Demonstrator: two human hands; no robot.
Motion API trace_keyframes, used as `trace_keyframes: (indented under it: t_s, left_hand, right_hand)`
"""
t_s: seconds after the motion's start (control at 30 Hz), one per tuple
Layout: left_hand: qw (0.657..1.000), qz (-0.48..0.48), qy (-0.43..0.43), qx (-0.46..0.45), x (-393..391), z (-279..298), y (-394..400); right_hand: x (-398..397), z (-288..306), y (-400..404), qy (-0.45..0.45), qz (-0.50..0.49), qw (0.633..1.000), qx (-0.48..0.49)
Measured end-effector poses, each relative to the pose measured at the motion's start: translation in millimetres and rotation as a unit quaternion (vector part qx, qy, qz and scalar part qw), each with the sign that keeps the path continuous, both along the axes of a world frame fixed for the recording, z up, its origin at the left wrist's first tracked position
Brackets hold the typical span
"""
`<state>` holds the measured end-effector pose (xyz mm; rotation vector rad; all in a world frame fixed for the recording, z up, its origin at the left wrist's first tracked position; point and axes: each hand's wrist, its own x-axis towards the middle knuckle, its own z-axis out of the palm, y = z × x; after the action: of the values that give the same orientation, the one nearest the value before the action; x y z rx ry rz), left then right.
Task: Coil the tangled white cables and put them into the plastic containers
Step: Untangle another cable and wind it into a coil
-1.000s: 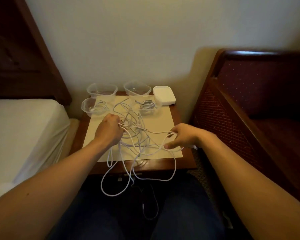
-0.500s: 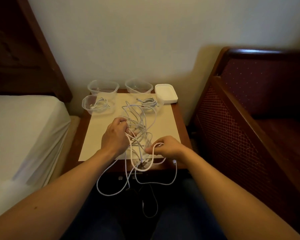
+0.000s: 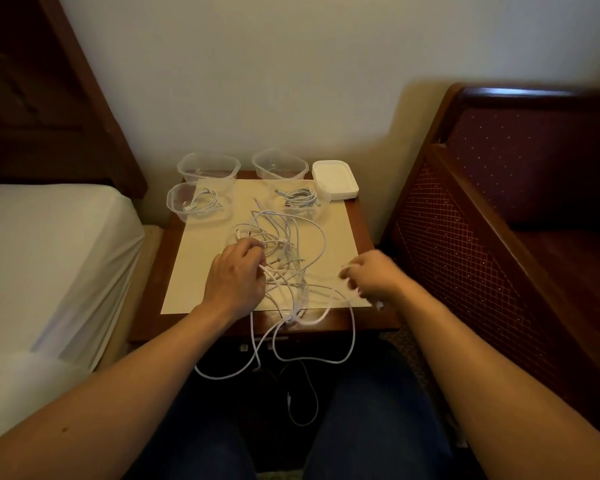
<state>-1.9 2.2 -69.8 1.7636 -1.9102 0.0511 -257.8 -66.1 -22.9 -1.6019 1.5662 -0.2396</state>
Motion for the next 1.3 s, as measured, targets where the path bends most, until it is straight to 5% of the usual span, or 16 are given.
trace_keyframes:
  t_s: [0.23, 0.5, 0.77, 0.97, 1.13, 1.3]
  left_hand:
    - [0.996, -0.009, 0.084, -0.026, -28.7, 18.3, -6.5]
    - [0.978, 0.012, 0.197, -0.074, -62.7, 45.3, -6.3]
    - [0.985, 0.044, 0.110, 0.123, -96.5, 54.1, -27.5]
    - [0.978, 0.086, 0.188, 0.021, -66.0, 76.8, -20.9]
    - [0.989, 0.013, 0.145, 0.014, 1.0, 73.7, -6.9]
    - [0.964, -0.098, 0.006, 0.247, 24.2, 87.6, 8.6]
  right_hand:
    - [-5.7, 70.5, -18.2, -0.275, -0.206, 0.916, -0.207]
    - [26.2, 136.9, -39.6, -0.284, -0.250, 0.878, -0.292]
    - [55.6, 152.6, -32.9, -0.293, -0.238, 0.880, -0.288]
    - [28.9, 147.1, -31.7, -0.129, -0.111, 0.940, -0.295]
    - [17.7, 133.1, -10.4, 0.040, -0.002, 0.979, -0.200]
    - [28.4, 120.3, 11.3, -0.152, -0.024, 0.988, -0.009]
